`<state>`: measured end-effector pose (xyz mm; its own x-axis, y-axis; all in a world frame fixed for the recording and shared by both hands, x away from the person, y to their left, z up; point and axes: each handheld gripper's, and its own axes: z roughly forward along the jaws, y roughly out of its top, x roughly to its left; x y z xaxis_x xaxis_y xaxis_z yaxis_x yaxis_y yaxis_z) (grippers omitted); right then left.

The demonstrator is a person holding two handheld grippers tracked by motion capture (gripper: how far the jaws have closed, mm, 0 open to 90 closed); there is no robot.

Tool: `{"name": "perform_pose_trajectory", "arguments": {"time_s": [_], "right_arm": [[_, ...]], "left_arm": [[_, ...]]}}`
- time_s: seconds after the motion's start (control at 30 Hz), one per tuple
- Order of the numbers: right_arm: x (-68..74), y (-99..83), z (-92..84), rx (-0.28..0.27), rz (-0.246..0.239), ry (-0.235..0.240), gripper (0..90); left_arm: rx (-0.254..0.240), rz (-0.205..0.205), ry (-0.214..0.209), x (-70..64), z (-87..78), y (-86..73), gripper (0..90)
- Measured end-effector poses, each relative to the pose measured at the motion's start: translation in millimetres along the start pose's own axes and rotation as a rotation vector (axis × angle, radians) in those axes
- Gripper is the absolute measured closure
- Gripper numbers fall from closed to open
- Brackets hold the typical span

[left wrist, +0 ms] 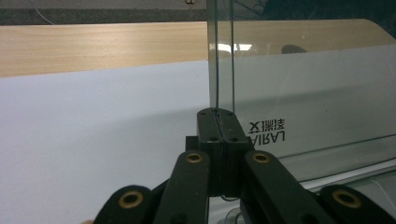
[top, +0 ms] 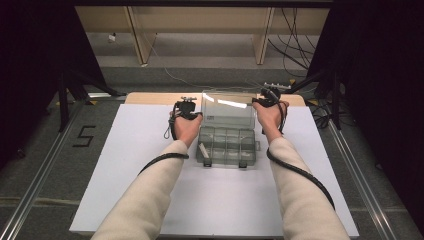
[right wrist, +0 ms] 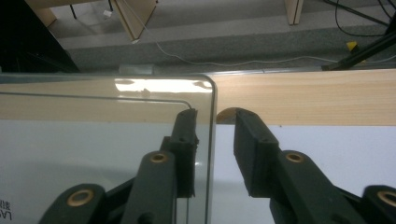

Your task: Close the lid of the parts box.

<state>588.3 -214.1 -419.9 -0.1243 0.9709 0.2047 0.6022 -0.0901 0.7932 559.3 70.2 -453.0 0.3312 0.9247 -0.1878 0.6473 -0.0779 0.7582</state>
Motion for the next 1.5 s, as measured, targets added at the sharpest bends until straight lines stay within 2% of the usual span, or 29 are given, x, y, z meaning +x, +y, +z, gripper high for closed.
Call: {"name": "perform_pose_trajectory", "arguments": {"time_s": [0.03,0.07,0.1,0.13,0.2,0.23,0.27,0.3,0.33,0.37,0.53,0.57,0.63,0.7,0.73,0.83,0.93,0.97,1.0,1.1,1.13,1.23,1.4,1.47,1.5], "right_arm": [[-0.9,1.0,1.0,-0.01,-0.017,0.013,74.3],[-0.1,1.0,1.3,-0.011,-0.013,0.005,76.2],[-2.2,2.4,1.4,-0.008,-0.041,0.01,79.1],[-0.7,3.0,0.5,0.011,-0.015,0.009,80.9],[-1.7,3.3,3.3,-0.007,-0.039,0.0,85.2],[-0.5,4.1,1.9,0.007,-0.029,-0.006,87.2],[1.4,5.0,0.0,0.028,0.0,-0.006,87.7],[2.5,5.2,0.1,0.024,0.009,-0.005,88.1],[2.5,4.6,0.6,0.014,-0.01,-0.005,88.3],[3.2,4.4,0.3,0.019,-0.003,-0.017,88.5],[2.9,3.2,-0.5,0.002,-0.034,-0.046,88.8],[3.2,3.0,-1.2,-0.004,-0.029,-0.032,88.8],[2.6,2.9,-2.2,-0.017,-0.052,-0.031,88.8],[3.9,1.7,-3.6,-0.021,-0.052,-0.038,88.9],[5.2,1.2,-5.0,-0.024,-0.037,-0.04,89.0],[6.8,-1.0,-8.0,-0.047,-0.037,-0.043,89.2],[7.1,-2.0,-11.2,-0.053,-0.055,-0.05,89.2],[7.5,-2.3,-12.6,-0.055,-0.048,-0.04,89.1],[8.2,-2.9,-12.9,-0.067,-0.047,-0.046,89.1],[9.2,-5.2,-17.9,-0.084,-0.064,-0.046,89.2],[9.7,-6.6,-19.3,-0.098,-0.07,-0.045,89.2],[11.2,-10.0,-23.5,-0.119,-0.075,-0.045,89.2],[11.4,-11.9,-30.1,-0.133,-0.089,-0.036,89.1],[11.9,-13.6,-32.6,-0.148,-0.081,-0.032,89.1],[10.9,-14.4,-34.4,-0.148,-0.093,-0.025,89.1]], "left_arm": [[0.0,0.002,-0.002,0.1,-0.2,0.0,89.2],[0.0,0.003,-0.003,0.1,-0.5,0.1,89.2],[-0.014,-0.011,-0.005,-1.1,0.1,0.0,89.3],[-0.036,-0.035,-0.004,-3.0,1.6,-0.1,89.2],[-0.035,-0.031,-0.008,-2.9,1.4,0.0,89.2],[-0.032,-0.027,-0.007,-2.3,1.0,-0.1,89.2],[-0.003,0.008,-0.008,0.4,-1.1,0.0,89.2],[-0.039,-0.032,-0.008,-2.2,1.5,-0.5,89.2],[-0.037,-0.03,-0.009,-2.0,1.4,-0.6,89.1],[-0.037,-0.03,-0.011,-1.8,1.6,-0.6,89.0],[-0.039,-0.027,-0.02,-0.9,2.5,-0.5,88.4],[-0.012,0.002,-0.023,1.6,0.6,-0.4,88.3],[-0.013,0.005,-0.023,1.6,1.1,-0.6,88.1],[-0.012,0.01,-0.028,2.2,1.5,-0.7,87.7],[-0.044,-0.024,-0.034,0.1,4.3,-0.9,87.3],[-0.042,-0.001,-0.046,1.5,3.6,-0.2,85.5],[-0.067,0.006,-0.053,3.1,0.6,4.0,79.9],[-0.057,0.039,-0.051,5.7,-2.9,6.3,79.0],[-0.089,0.028,-0.045,5.2,-3.6,9.8,78.5],[-0.13,0.02,-0.054,6.5,-8.3,19.4,75.5],[-0.149,0.009,-0.065,5.8,-8.7,21.8,75.4],[-0.16,0.036,-0.07,5.0,-13.1,31.2,75.4],[-0.194,-0.005,-0.094,0.9,-14.6,41.3,79.2],[-0.202,0.003,-0.092,-0.3,-14.9,44.7,80.0],[-0.199,0.005,-0.087,-1.4,-15.3,45.8,80.1]]}}
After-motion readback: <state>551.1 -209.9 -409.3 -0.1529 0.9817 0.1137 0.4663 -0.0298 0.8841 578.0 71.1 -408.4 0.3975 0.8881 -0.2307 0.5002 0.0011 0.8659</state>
